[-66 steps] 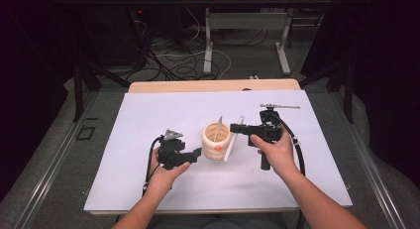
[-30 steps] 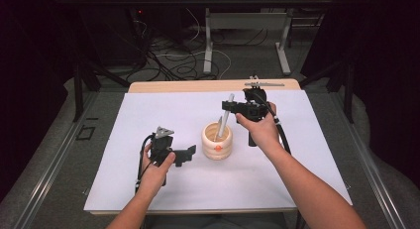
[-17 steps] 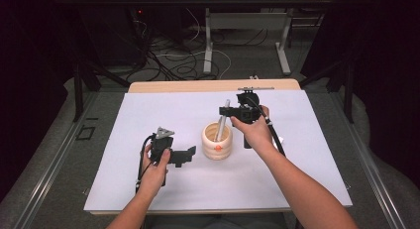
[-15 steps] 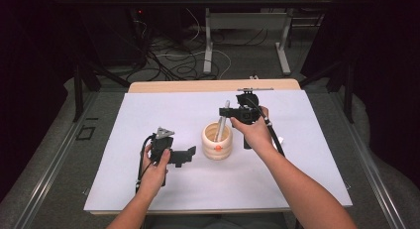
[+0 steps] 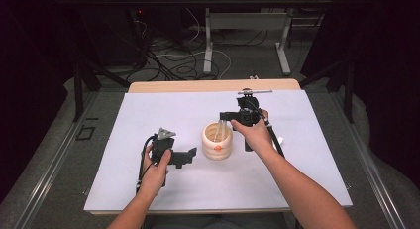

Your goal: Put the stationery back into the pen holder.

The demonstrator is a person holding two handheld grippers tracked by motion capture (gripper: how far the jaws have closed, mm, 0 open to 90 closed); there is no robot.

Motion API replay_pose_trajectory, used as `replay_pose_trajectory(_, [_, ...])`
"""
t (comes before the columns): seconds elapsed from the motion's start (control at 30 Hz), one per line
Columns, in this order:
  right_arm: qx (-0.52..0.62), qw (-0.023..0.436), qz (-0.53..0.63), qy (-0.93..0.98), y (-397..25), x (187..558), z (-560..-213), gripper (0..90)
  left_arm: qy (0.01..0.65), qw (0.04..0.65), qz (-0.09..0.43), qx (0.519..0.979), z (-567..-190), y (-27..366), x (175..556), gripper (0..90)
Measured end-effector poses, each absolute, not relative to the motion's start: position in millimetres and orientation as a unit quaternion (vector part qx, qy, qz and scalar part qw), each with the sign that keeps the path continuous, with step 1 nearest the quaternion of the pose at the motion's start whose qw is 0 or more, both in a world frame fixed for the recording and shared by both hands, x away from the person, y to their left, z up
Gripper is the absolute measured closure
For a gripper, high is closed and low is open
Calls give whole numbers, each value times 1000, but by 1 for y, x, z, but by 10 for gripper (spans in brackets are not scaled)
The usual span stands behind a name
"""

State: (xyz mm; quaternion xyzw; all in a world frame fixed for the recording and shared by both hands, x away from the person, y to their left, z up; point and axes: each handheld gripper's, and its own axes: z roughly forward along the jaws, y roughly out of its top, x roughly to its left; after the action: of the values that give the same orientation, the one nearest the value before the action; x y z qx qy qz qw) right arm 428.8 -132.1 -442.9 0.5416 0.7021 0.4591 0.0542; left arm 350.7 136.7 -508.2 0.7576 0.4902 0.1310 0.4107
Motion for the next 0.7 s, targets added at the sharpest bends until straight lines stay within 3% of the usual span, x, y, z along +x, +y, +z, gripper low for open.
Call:
replay_pose_trajectory(0.27, [528, 66, 482, 696, -139, 423, -437, 546, 488, 410, 134, 759, -508, 138, 351, 2])
replay_pose_trajectory(0.7, [492, 99, 487, 715, -167, 416, -436, 433, 492, 408, 136, 757, -509, 139, 352, 2])
